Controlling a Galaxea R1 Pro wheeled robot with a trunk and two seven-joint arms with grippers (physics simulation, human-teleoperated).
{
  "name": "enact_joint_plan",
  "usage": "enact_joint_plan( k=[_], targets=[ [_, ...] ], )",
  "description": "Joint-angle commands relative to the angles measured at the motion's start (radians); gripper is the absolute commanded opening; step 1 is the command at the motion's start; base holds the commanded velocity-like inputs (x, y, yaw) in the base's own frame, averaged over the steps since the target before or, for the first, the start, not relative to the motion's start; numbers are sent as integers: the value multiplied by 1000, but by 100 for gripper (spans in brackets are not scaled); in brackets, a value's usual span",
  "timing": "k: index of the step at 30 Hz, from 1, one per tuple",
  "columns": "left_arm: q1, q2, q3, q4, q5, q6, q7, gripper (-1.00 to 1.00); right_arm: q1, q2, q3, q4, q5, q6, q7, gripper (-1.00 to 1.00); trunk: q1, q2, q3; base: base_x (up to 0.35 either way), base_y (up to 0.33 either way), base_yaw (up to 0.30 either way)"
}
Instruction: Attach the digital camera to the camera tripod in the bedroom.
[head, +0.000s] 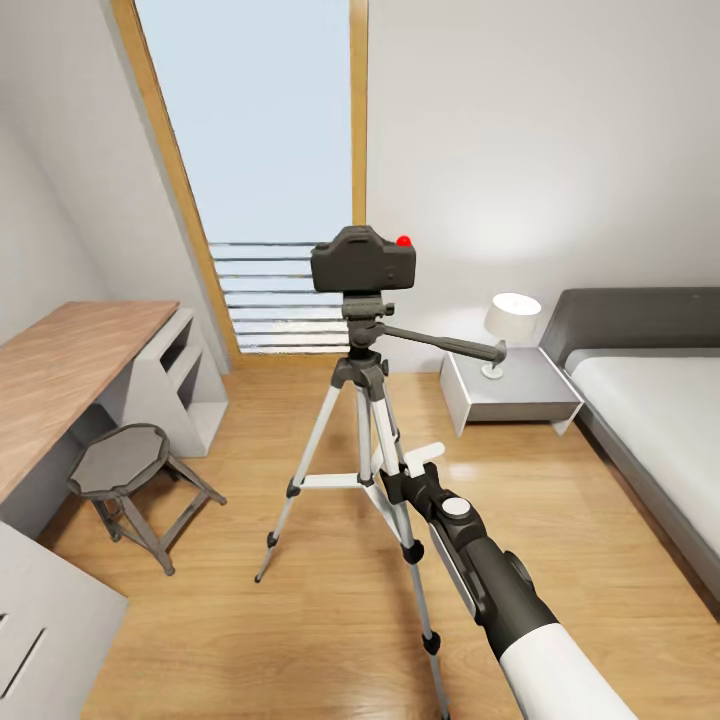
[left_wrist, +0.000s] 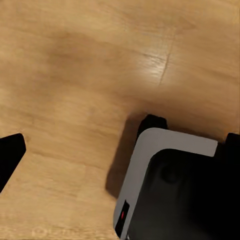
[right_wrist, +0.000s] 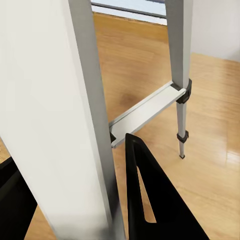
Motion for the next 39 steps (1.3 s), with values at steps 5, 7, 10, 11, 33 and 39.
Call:
enact_joint_plan(
  k=[5, 7, 10, 11, 33, 39],
  targets=[
    [47, -84, -5, 1, 13, 19, 143, 100, -1, 1, -1, -2, 6, 6, 5, -100, 1, -2, -2, 0, 0, 0],
    [60, -113, -5, 1, 13, 42, 189, 100, -1, 1, -1, -2, 6, 6, 5, -100, 1, -2, -2, 0, 0, 0],
    [77, -150, -5, 1, 14, 84, 266, 100, -1, 0, -1, -2, 6, 6, 5, -100, 1, -2, -2, 0, 0, 0],
    [80, -155, -5, 1, 14, 91, 279, 100, -1, 0, -1, -2, 6, 6, 5, -100, 1, -2, -2, 0, 0, 0],
    [93, -181, -5, 1, 23, 123, 341, 100, -1, 0, -2, -1, 6, 6, 4, 100, 1, -2, -2, 0, 0, 0],
    [93, -184, -5, 1, 33, 117, 339, 100, -1, -1, -2, -1, 6, 6, 5, 100, 1, -2, -2, 0, 0, 0]
  ],
)
